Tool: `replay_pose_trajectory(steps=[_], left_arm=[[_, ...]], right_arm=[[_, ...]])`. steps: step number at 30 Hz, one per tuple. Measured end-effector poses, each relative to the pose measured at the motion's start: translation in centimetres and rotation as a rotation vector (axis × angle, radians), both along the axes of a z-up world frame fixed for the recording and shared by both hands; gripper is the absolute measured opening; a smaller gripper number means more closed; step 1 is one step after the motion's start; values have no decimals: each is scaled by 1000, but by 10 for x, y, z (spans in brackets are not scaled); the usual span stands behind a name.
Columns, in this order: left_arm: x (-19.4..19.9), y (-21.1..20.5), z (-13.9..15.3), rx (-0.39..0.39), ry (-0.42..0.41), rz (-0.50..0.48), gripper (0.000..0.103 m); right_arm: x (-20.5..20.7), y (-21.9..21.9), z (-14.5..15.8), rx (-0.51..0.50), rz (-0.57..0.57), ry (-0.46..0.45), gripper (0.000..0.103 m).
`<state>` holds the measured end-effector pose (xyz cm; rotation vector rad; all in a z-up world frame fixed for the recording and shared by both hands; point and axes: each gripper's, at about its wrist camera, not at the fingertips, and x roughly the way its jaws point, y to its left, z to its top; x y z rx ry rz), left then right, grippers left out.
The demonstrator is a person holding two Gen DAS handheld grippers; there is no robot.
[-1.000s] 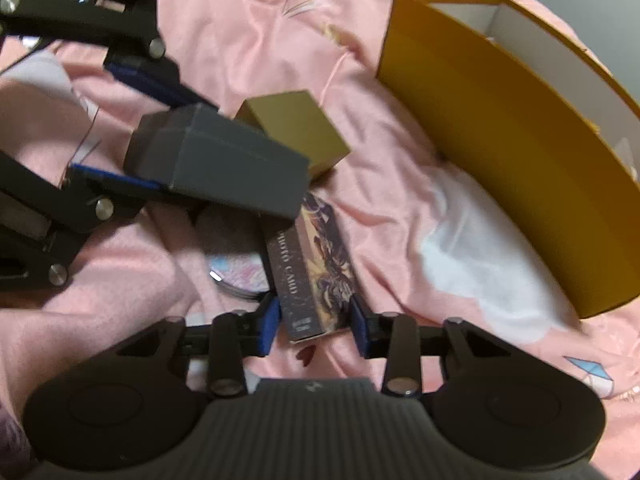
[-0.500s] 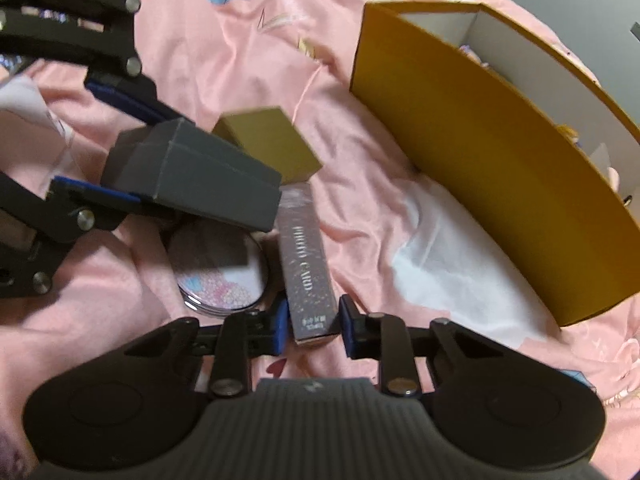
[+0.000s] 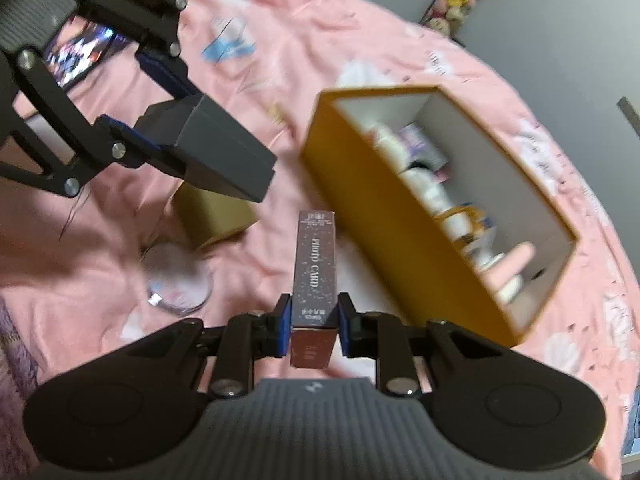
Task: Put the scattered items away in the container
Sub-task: 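Carry both items to the orange box and lower the PHOTO CARD box in with right tool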
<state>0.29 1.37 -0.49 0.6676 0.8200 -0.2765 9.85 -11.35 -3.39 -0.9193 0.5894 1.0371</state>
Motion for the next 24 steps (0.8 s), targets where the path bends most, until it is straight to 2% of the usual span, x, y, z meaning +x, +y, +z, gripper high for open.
replay_pose_trajectory(steps=[7,12,18,24], left_arm=[[27,1,30,99,-111,-37,39],[56,3,43,172,-176,-66,39],[107,10,47,238,-219,-74,39],[159,22,37,273,-216,-80,39]], right_arm=[[9,-2,50,-1,79,-216,25],[26,11,64,-44,146,-375,25],[63,34,51,-112,254,-562,25],[100,68,8,-204,397,-706,25]])
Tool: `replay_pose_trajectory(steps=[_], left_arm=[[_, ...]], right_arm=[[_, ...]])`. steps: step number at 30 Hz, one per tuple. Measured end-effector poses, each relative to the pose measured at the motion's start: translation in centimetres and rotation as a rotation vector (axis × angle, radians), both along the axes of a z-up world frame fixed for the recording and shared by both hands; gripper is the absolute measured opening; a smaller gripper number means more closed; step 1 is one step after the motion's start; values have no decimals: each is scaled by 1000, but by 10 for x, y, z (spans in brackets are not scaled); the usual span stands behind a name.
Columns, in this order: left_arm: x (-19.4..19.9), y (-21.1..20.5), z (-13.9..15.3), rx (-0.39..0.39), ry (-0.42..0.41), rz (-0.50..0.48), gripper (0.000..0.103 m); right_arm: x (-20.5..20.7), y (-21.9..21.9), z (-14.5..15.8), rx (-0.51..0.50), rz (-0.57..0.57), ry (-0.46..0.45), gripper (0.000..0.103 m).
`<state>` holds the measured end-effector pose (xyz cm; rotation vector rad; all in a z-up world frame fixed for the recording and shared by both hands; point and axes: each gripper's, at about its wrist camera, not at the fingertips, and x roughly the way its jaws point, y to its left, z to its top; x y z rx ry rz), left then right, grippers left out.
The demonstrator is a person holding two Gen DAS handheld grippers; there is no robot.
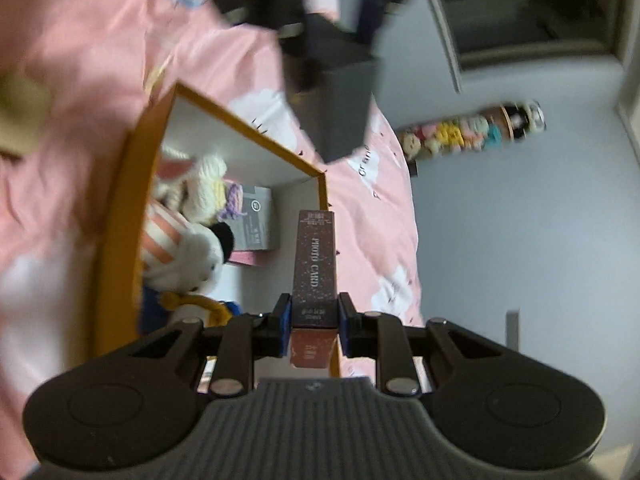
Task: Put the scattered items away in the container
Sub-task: 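Carry both items to the orange box and lower the PHOTO CARD box in with right tool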
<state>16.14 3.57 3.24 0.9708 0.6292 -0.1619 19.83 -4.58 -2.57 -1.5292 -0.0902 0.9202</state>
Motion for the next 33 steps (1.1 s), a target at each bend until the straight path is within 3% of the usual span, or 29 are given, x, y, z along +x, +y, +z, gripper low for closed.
replay_pose_trajectory(steps=[4,11,23,25,27,28,33], left_arm=[[28,7,-10,13,24,-12,39],[60,16,-37,47,43,-41,39],[77,27,-62,91,36,-66,39],[77,27,-62,92,33,-69,39],[78,27,-62,89,32,-68,39],[78,28,-62,89,30,-69,39],[79,25,-65,103,22,-70,40]], right_arm=[[22,23,-30,-64,79,-64,25],[50,56,-65,-124,187,-92,25],[65,90,-97,-156,287,-116,25],[66,93,-94,-147,265,-89,28],[70,96,-88,-121,222,-54,42],[73,97,-84,-111,194,-26,42],[93,109,-61,-35,-25,246,43]])
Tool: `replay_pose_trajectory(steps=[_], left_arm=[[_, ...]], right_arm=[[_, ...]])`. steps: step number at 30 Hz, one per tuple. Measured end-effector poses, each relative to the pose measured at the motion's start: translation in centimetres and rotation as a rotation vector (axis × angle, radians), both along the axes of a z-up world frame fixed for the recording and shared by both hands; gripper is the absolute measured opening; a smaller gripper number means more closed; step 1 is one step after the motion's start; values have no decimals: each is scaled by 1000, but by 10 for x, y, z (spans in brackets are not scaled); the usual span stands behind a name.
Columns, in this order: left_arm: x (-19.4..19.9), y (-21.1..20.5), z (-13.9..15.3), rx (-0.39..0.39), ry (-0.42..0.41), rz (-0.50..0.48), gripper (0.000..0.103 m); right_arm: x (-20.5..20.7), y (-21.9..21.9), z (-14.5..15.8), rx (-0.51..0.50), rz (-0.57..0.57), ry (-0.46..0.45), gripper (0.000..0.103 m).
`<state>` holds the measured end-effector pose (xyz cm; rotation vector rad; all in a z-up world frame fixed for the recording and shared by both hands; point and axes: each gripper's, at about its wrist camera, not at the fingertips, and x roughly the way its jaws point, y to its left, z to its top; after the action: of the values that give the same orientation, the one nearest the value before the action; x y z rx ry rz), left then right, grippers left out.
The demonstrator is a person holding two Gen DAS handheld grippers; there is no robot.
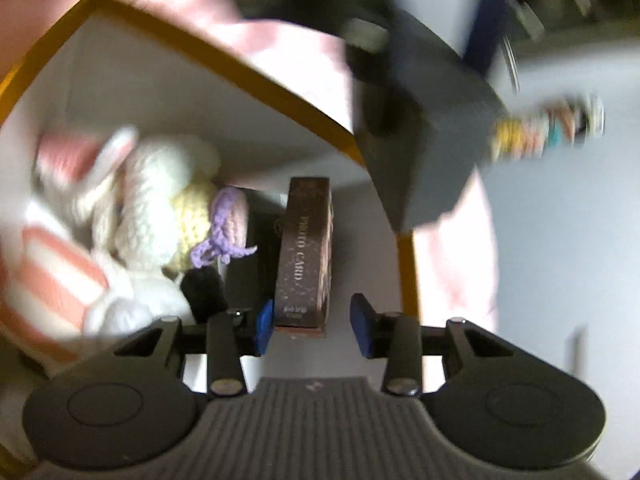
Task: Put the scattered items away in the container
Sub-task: 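Carry both items to the orange box and lower the PHOTO CARD box in with right tool, then lower the dark grey box into the orange box and open the left tool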
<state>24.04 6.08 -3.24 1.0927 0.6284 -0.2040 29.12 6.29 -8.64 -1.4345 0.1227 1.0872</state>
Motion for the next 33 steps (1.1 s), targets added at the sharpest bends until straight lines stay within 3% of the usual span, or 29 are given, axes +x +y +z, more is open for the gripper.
replay_pose_trajectory(steps=[3,10,14,18,27,33], left_arm=[[0,-2,-1,11,1,-1,40],[1,-4,0,8,8,0,40],[1,-7,-1,24,0,-20,39],[4,-10,-3,22,19,-37,39],[5,-27,-37,171,-30,-96,39],[22,-33,-60,200,-17,-12,39]], right_arm=[[15,5,12,31,-121,160,51],[37,10,26,76,-274,386,50],[54,13,36,140,-376,572,20],[52,16,29,140,-382,571,20],[56,-3,54,176,-416,617,27],[61,-18,60,193,-467,623,28]])
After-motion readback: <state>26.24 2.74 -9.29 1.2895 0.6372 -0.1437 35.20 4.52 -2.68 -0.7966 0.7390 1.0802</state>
